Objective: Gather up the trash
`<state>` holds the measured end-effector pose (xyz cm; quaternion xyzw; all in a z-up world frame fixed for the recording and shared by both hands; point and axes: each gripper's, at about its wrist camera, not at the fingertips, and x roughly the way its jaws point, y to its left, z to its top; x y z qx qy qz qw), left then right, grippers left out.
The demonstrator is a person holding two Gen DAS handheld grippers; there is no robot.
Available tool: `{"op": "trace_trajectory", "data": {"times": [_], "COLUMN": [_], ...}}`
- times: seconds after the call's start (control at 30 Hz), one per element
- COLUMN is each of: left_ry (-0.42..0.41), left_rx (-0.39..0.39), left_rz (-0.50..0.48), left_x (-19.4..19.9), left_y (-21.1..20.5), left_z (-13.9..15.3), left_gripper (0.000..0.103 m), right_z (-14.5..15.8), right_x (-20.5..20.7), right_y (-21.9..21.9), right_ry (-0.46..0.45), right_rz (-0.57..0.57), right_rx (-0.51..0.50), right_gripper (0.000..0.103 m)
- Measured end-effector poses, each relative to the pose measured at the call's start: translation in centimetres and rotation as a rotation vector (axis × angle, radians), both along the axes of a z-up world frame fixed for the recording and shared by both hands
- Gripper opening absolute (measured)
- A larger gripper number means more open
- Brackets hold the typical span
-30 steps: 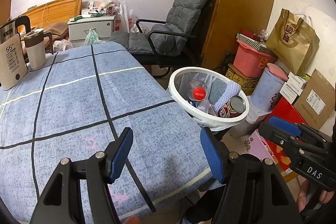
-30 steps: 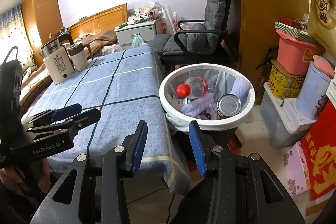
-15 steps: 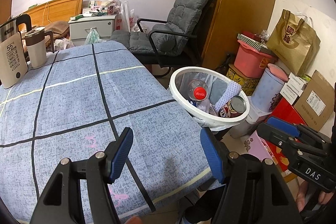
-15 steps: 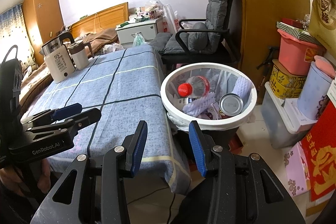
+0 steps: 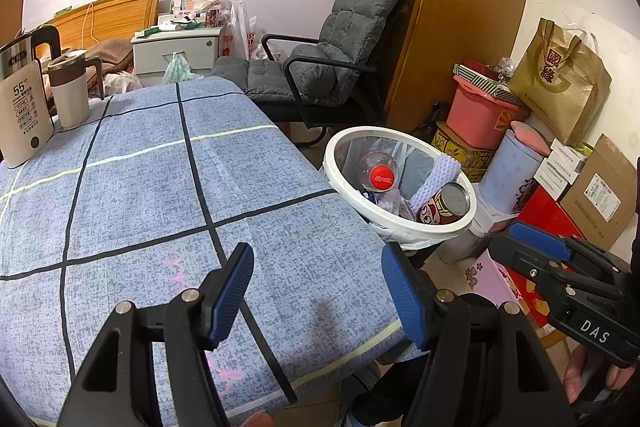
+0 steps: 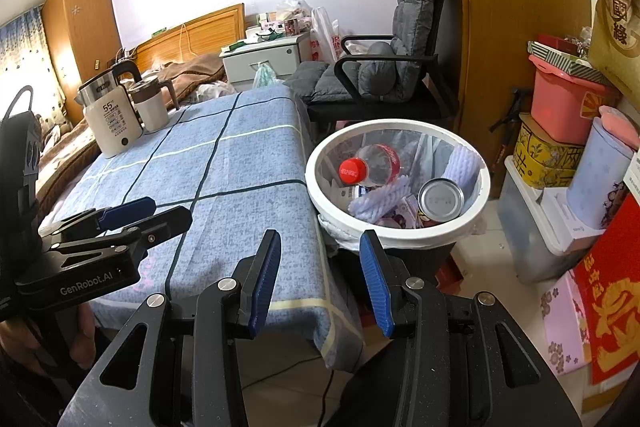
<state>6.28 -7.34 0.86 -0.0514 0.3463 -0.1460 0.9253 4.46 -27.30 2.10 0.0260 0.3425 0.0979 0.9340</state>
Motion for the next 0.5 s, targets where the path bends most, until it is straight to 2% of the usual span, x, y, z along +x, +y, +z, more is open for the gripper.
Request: {"op": "trace_trajectory", "data": {"times": [0.5], "left_ry": [0.0], "left_rx": [0.007], "left_rz": [-0.004], "left_x": [0.03], "left_y": [-0.22], "left_z": [-0.1], "left_gripper": [0.068], "right_z": [-0.09], "right_x": [0.13], "right_y": [-0.06], "right_ry": [0.003], "right_rz": [0.0], "right_rx": [0.0], "right_gripper": [0.042]}}
